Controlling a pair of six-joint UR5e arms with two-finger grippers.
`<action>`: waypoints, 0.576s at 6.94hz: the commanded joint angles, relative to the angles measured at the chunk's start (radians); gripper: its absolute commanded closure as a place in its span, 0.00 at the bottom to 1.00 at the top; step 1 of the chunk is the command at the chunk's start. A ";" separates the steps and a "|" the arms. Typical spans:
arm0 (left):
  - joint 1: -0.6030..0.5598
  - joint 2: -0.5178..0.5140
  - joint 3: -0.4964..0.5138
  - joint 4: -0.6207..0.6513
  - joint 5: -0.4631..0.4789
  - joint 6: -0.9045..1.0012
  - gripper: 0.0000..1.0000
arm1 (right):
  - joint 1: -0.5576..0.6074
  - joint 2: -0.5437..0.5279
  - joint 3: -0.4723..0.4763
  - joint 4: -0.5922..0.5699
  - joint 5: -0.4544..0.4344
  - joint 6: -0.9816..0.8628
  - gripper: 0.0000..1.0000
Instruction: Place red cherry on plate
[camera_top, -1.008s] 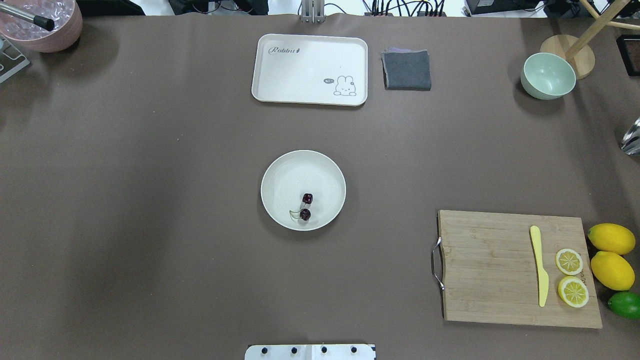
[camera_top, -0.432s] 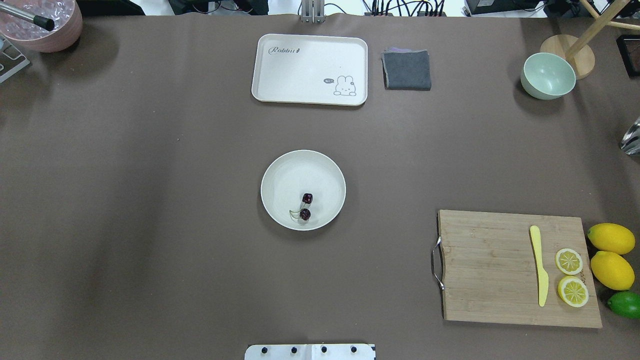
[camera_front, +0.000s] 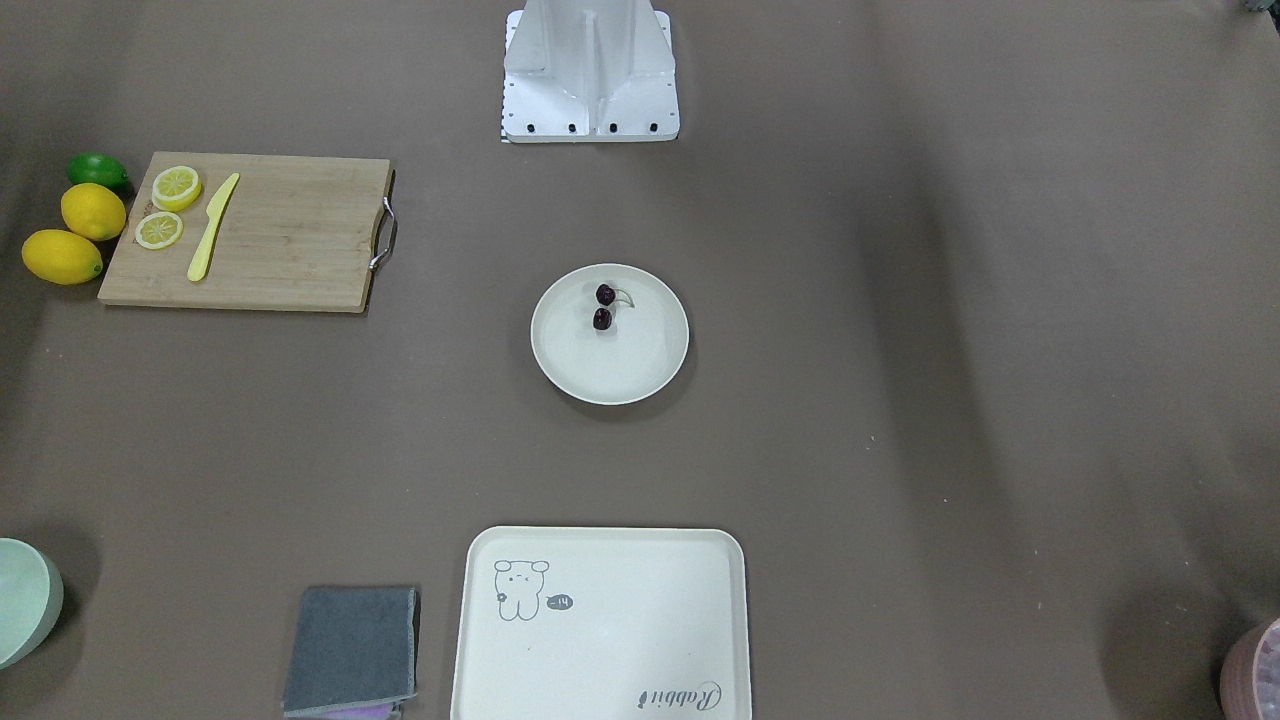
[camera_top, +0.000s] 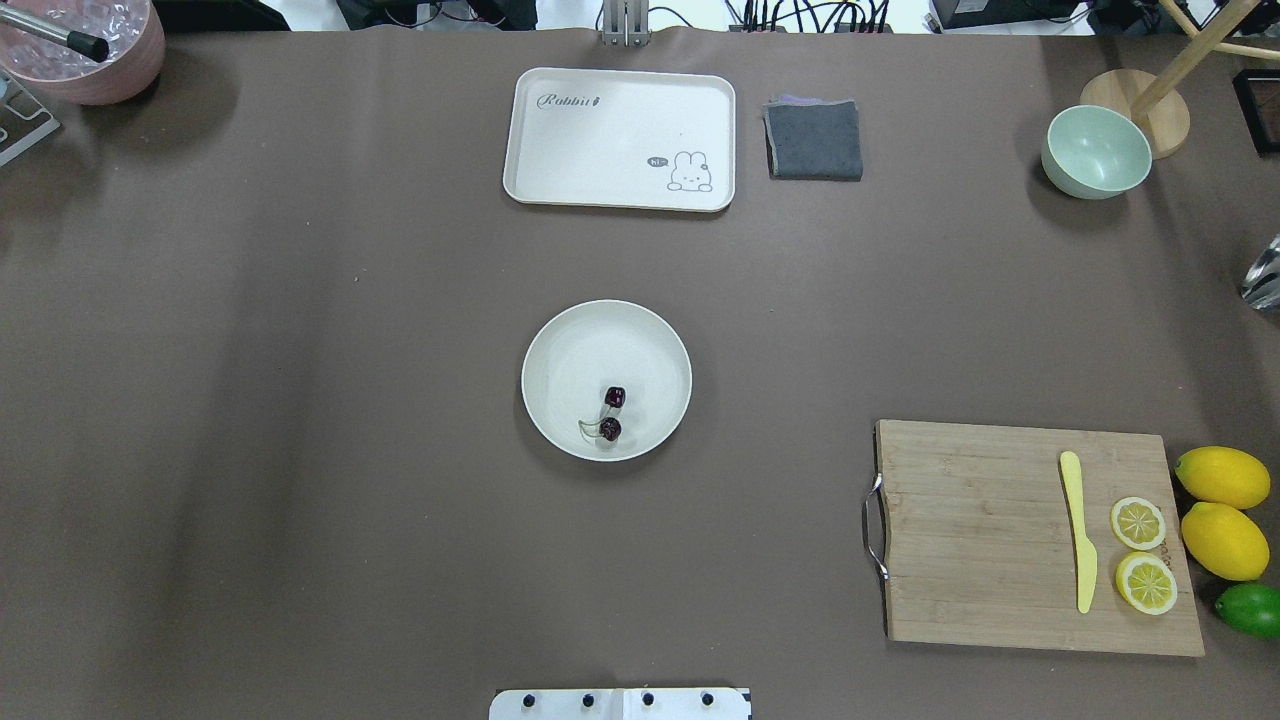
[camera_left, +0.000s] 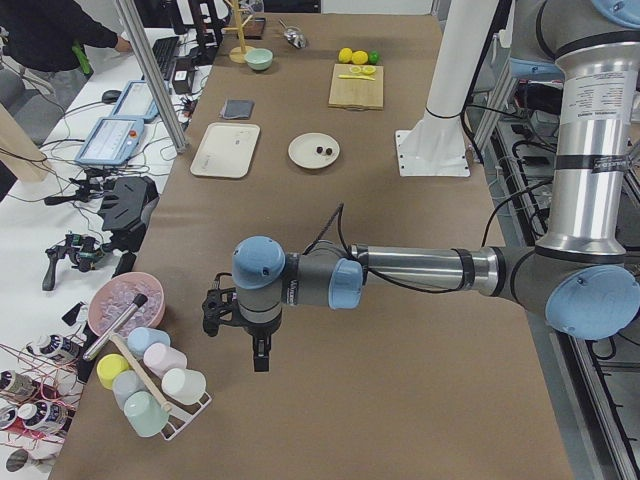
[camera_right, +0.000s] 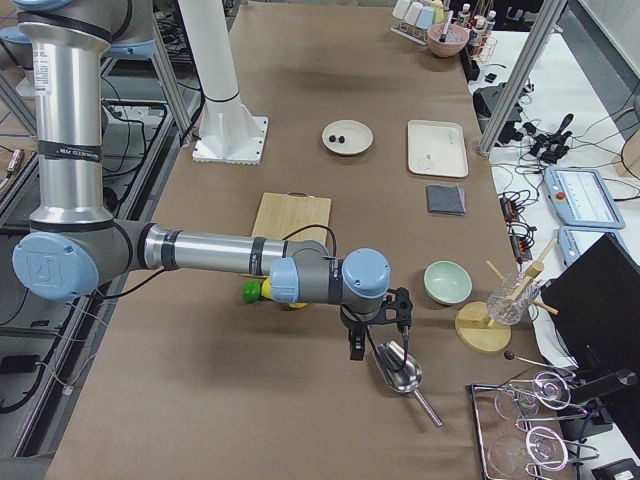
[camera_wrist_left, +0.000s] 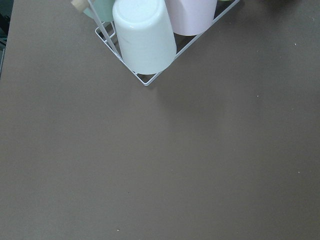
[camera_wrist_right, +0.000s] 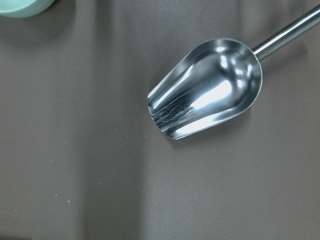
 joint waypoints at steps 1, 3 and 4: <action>0.000 -0.007 -0.002 0.001 0.000 0.000 0.02 | 0.009 0.026 0.121 -0.147 -0.021 0.001 0.00; 0.000 -0.018 -0.005 0.003 -0.002 -0.002 0.02 | 0.009 0.011 0.116 -0.171 -0.038 -0.019 0.00; 0.000 -0.030 -0.009 0.004 0.000 -0.003 0.02 | 0.009 0.003 0.111 -0.170 -0.036 -0.019 0.00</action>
